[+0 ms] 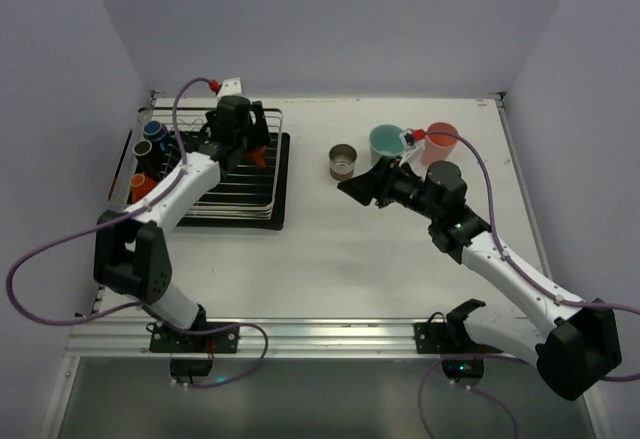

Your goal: Unload the cups from the dish rack

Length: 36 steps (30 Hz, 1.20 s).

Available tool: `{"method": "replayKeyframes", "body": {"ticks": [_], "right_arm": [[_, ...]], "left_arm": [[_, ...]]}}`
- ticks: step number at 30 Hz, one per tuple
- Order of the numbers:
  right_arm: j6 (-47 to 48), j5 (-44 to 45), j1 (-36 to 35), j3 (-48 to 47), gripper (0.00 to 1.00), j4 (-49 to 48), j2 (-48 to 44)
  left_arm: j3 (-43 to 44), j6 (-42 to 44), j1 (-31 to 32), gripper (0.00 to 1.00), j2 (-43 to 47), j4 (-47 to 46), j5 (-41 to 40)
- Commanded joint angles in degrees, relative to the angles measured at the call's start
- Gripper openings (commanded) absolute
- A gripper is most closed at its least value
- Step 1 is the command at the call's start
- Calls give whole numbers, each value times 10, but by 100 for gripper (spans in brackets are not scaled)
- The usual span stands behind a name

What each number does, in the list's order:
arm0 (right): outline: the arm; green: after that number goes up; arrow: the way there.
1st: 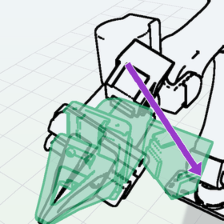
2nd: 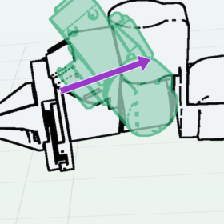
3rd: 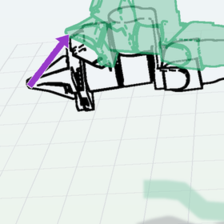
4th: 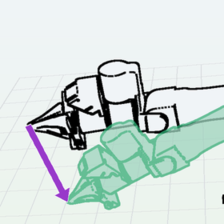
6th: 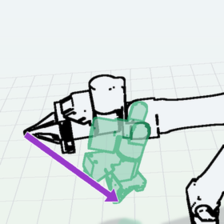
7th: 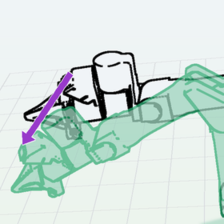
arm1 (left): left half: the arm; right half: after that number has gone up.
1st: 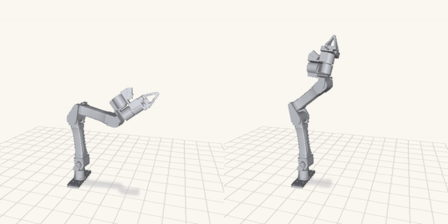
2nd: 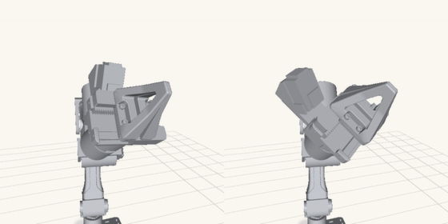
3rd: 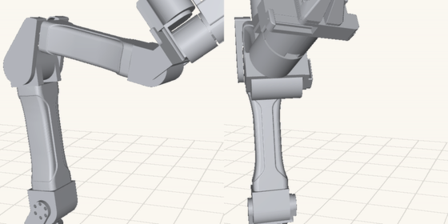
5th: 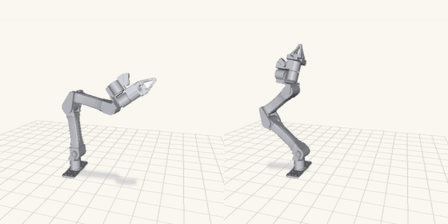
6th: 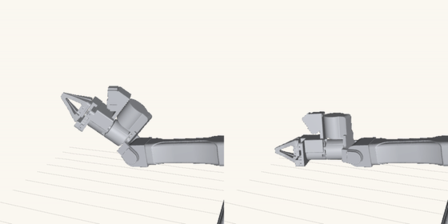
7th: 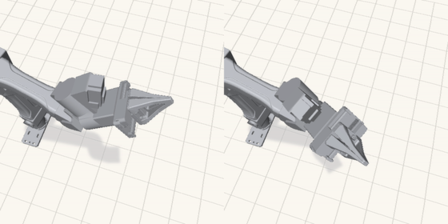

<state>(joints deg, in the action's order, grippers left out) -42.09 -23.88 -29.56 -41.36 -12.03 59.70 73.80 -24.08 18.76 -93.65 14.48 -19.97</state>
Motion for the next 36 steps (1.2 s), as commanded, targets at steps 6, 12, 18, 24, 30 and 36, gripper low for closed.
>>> {"method": "replayKeyframes", "body": {"ticks": [6,12,18,24,30,36], "right_arm": [[-128,-49,-27,12,64,-250,38],[-161,-67,-41,20,66,-338,70],[-180,-65,-61,14,66,-362,102],[-182,-52,-93,8,66,-369,127],[-193,-96,-117,-16,60,-420,160],[-207,-108,-122,-18,53,-475,185]], "left_arm": [[-150,-139,-2,19,243,-131,262],[-304,-293,7,19,347,-347,439],[-368,-368,19,19,406,-425,472],[-383,-385,32,19,418,-464,472],[-397,-393,46,19,414,-483,472],[-405,-397,48,20,417,-487,468]]}}
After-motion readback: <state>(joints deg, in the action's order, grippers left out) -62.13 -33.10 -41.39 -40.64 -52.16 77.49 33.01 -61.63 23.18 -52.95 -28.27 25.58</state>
